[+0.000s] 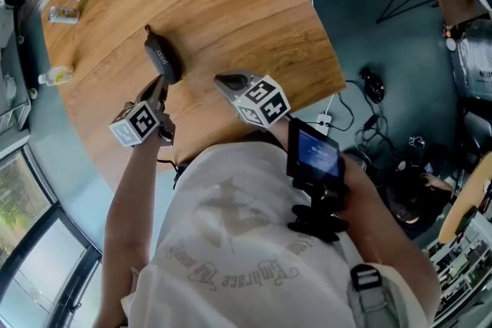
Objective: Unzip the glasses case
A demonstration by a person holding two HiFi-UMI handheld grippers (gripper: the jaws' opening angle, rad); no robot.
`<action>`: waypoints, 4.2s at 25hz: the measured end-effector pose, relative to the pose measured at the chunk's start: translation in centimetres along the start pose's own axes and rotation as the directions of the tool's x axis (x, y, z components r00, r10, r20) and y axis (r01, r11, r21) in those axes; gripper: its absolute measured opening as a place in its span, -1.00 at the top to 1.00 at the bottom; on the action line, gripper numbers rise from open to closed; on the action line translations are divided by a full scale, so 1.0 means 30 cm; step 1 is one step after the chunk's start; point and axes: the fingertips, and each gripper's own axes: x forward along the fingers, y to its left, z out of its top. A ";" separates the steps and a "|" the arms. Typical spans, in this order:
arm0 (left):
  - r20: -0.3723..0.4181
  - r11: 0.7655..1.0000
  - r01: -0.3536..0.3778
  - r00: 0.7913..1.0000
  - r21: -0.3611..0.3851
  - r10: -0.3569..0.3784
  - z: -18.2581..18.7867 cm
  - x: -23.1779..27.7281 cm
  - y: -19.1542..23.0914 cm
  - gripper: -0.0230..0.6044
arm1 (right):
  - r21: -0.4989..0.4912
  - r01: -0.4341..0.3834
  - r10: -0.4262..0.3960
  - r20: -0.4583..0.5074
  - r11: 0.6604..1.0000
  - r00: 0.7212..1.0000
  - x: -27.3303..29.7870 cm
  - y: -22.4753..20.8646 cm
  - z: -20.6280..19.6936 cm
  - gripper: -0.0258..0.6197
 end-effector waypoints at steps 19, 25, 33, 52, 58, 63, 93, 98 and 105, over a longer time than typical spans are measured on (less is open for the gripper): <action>-0.131 0.975 -0.191 0.976 -0.115 0.176 0.067 0.105 0.189 0.14 | 0.052 -0.034 0.037 -0.042 0.998 0.998 0.009 0.025 -0.052 0.90; -0.132 0.954 -0.162 0.982 -0.252 0.132 0.087 0.172 0.206 -0.10 | 0.090 -0.027 0.031 -0.040 0.996 0.999 -0.013 0.008 -0.057 0.90; -0.248 0.960 -0.183 0.960 -0.213 0.128 0.039 0.239 0.210 -0.32 | 0.114 -0.019 0.025 -0.052 0.993 0.998 -0.036 -0.007 -0.088 0.90; -0.372 0.970 -0.072 0.928 -0.231 -0.020 -0.107 0.255 0.096 -0.13 | 0.172 -0.017 0.028 -0.059 0.985 0.998 -0.052 -0.003 -0.134 0.90; -0.209 0.909 0.074 0.963 -0.410 -0.173 -0.150 0.125 0.017 -0.12 | 0.158 -0.030 0.042 -0.069 0.987 0.997 -0.048 0.002 -0.144 0.90; -0.004 0.830 0.215 0.967 -0.515 -0.254 -0.122 -0.006 -0.026 -0.12 | 0.114 -0.061 0.072 -0.096 0.992 0.993 -0.011 0.062 -0.148 0.90; 0.529 0.584 0.614 0.778 -0.530 -0.338 0.098 -0.493 0.049 -0.12 | -0.235 -0.312 0.311 -0.044 0.920 0.949 0.159 0.667 -0.005 0.67; 0.510 0.569 0.630 0.771 -0.528 -0.381 0.098 -0.481 0.022 -0.12 | -0.181 -0.307 0.310 -0.009 0.934 0.951 0.156 0.650 0.017 0.67; 0.497 0.558 0.638 0.768 -0.531 -0.404 0.092 -0.470 0.009 -0.13 | -0.166 -0.336 0.338 -0.016 0.927 0.941 0.166 0.655 0.018 0.67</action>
